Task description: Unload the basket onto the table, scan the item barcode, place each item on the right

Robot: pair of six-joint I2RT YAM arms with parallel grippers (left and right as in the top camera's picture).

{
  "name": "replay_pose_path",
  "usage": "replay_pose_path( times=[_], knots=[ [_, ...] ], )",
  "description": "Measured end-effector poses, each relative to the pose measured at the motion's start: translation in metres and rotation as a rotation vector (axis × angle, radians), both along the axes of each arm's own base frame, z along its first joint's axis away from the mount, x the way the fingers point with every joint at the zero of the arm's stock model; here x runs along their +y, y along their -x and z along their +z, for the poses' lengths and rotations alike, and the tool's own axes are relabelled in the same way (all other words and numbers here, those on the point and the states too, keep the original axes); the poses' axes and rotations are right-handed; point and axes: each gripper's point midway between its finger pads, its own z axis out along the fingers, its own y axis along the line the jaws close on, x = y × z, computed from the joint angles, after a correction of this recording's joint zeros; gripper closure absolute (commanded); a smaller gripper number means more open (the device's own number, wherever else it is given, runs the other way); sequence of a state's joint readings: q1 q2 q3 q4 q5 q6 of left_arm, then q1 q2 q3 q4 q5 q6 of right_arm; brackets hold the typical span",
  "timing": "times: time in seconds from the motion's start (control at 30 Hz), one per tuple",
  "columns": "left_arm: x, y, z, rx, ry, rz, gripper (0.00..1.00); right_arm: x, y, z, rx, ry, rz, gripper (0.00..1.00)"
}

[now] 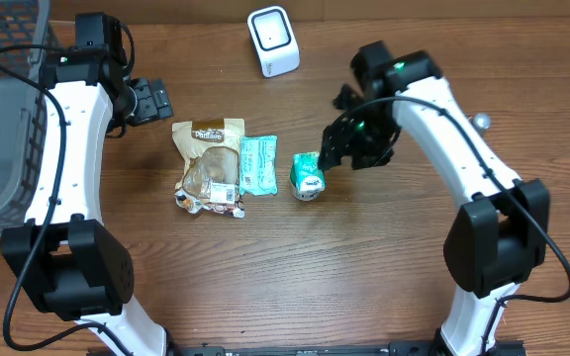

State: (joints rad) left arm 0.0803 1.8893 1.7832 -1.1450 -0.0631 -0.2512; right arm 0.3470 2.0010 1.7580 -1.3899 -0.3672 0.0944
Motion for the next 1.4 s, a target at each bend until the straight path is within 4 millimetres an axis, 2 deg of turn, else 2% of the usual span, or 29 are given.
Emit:
replay_pose_path(
  times=[0.2,0.4,0.53,1.13,1.3,1.4],
  knots=[
    [0.0,0.0,0.0,0.0,0.0,0.0,0.0,0.016,0.009,-0.008,0.005,0.0,0.031,0.41],
    [0.0,0.0,0.0,0.0,0.0,0.0,0.0,0.023,-0.002,-0.008,-0.032,-0.016,-0.001,0.54],
    [0.0,0.0,0.0,0.0,0.0,0.0,0.01,0.023,-0.001,-0.008,-0.023,-0.013,-0.023,0.63],
    [0.0,0.0,0.0,0.0,0.0,0.0,0.0,0.024,-0.003,-0.008,-0.021,-0.009,-0.052,0.64],
    [0.0,0.0,0.0,0.0,0.0,0.0,0.01,0.023,-0.001,-0.023,-0.016,-0.006,-0.053,0.64],
    [0.0,0.0,0.0,0.0,0.0,0.0,0.0,0.023,-0.001,-0.025,-0.015,-0.007,-0.053,0.67]
  ],
)
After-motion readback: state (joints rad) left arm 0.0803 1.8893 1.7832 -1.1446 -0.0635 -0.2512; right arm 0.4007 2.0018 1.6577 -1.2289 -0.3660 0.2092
